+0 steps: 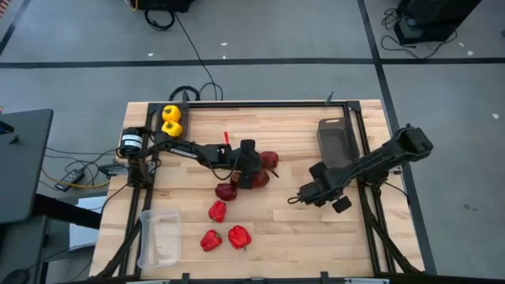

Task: Sort produce into baskets
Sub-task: Put the red bell pepper into the right black transparent bin

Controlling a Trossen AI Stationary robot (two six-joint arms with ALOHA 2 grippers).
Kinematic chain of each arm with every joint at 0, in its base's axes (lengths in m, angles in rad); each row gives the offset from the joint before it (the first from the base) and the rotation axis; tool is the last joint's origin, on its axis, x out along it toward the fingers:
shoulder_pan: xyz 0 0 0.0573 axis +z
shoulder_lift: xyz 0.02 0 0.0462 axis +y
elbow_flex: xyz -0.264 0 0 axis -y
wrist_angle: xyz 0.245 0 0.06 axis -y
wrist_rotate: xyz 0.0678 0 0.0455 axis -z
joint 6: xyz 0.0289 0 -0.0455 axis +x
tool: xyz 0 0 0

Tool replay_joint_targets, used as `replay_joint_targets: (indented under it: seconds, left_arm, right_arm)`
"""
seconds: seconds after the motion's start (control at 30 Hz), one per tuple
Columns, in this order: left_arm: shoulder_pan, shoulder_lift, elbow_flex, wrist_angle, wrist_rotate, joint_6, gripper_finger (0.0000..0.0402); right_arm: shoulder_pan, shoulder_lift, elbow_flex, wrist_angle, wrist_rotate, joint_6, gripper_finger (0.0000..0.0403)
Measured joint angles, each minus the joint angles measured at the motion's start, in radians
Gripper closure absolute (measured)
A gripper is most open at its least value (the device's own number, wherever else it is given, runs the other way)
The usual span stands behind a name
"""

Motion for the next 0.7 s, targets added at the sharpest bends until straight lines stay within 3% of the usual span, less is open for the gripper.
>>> replay_joint_targets:
  seconds: [0.23,0.37,0.7]
  left_arm:
    - [-0.052,0.003,-0.003,0.022,-0.073,0.006,0.0401]
    - [-0.073,0.005,-0.005,0.026,-0.146,-0.017,0.0401]
    - [-0.108,0.005,-0.005,0.032,-0.188,-0.058,0.0401]
  right_arm:
    - [-0.004,0.077,0.000,-0.077,-0.061,-0.165,0.0268]
    - [-0.008,0.073,0.000,-0.024,-0.058,-0.205,0.0268]
    - [-0.024,0.075,-0.031,0.071,-0.054,-0.298,0.0268]
